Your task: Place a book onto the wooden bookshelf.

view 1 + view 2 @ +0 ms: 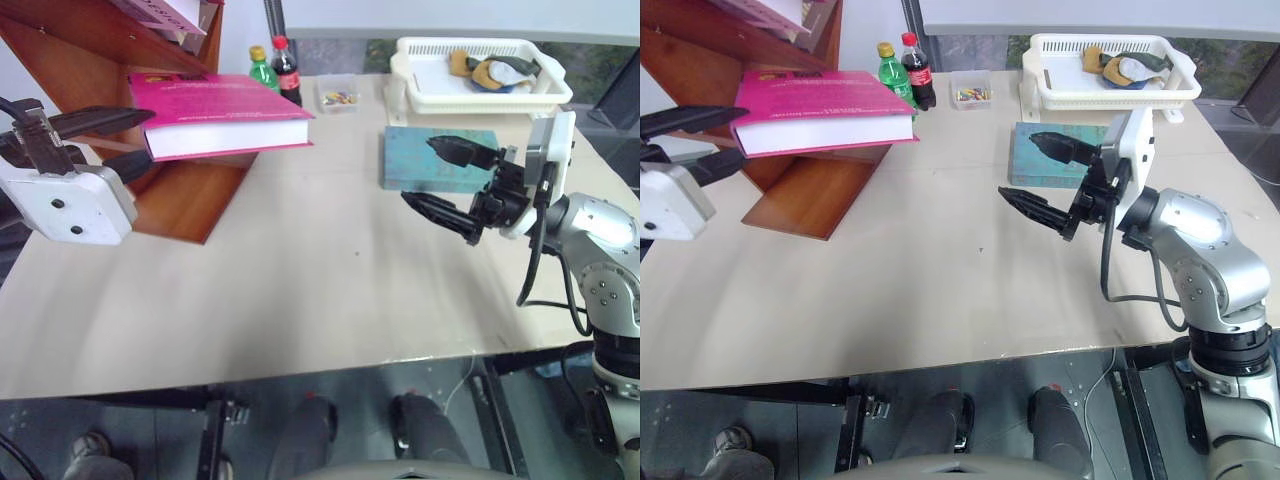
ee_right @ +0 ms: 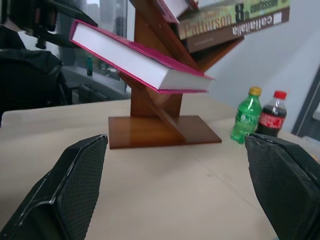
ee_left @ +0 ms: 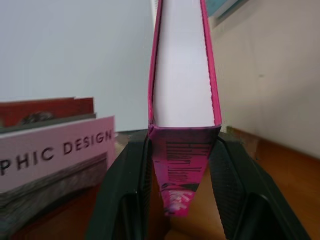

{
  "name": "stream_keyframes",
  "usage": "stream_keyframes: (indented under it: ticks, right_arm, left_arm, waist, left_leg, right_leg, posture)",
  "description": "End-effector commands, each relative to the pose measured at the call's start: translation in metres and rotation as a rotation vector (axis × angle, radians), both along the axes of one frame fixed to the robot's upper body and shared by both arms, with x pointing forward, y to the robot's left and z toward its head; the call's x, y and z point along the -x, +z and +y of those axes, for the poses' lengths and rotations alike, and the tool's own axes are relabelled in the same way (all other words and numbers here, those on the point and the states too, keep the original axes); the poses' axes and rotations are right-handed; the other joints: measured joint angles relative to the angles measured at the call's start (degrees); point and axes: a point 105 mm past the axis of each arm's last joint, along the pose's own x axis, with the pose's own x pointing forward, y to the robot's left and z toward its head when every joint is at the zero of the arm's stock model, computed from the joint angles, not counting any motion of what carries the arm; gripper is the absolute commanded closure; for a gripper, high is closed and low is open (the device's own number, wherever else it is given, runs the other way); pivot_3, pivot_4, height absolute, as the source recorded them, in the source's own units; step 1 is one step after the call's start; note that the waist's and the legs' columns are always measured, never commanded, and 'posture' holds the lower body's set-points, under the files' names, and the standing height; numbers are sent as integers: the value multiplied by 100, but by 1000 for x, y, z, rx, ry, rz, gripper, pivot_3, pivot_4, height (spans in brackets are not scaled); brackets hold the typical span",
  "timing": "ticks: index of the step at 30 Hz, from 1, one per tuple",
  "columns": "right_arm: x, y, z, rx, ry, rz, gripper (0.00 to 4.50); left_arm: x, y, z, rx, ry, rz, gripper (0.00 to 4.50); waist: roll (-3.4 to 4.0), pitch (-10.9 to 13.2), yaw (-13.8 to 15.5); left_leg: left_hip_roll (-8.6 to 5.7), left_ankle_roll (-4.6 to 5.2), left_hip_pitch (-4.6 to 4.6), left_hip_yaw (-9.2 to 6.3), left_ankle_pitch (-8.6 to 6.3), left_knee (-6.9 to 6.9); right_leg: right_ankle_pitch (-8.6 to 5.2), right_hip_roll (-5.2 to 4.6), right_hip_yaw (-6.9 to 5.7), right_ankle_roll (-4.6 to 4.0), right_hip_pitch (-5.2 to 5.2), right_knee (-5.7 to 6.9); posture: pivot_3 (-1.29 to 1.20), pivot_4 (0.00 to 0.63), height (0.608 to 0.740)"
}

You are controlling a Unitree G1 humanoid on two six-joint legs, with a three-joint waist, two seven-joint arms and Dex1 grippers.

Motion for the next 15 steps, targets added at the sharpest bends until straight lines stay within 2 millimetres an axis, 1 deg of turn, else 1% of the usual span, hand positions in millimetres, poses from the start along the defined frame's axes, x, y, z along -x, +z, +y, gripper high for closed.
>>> stream_keyframes:
  ticks: [1,8,13,15]
  right_arm:
    - [2,10,1,-2,21,-62,0]
    - [-4,8,7,-22,58,-56,0]
    - [-8,6,8,-20,73,-52,0]
    - [-11,5,8,-16,76,-51,0]
  left_arm:
    - [6,16,8,26,60,-86,2817]
    - [24,25,9,23,105,-142,2817]
    - [41,18,2,30,48,-122,2817]
    - [48,10,2,35,42,-92,2817]
  waist:
    - [0,0,-3]
    - [3,3,-27]
    - [5,5,-21]
    - [6,6,-24]
  left_leg:
    - [0,-1,1,1,0,1]
    - [2,-2,-1,3,1,0]
    - [1,-2,-14,4,0,-1]
    - [1,-3,-16,4,0,-4]
  right_leg:
    - [0,0,0,0,0,3]
    - [0,1,2,-1,-8,11]
    - [0,-5,2,-1,-13,-4]
    - [0,-6,2,-1,-13,-13]
  posture:
    - [0,150,740]
    - [0,150,740]
    - [0,150,740]
    - [0,150,740]
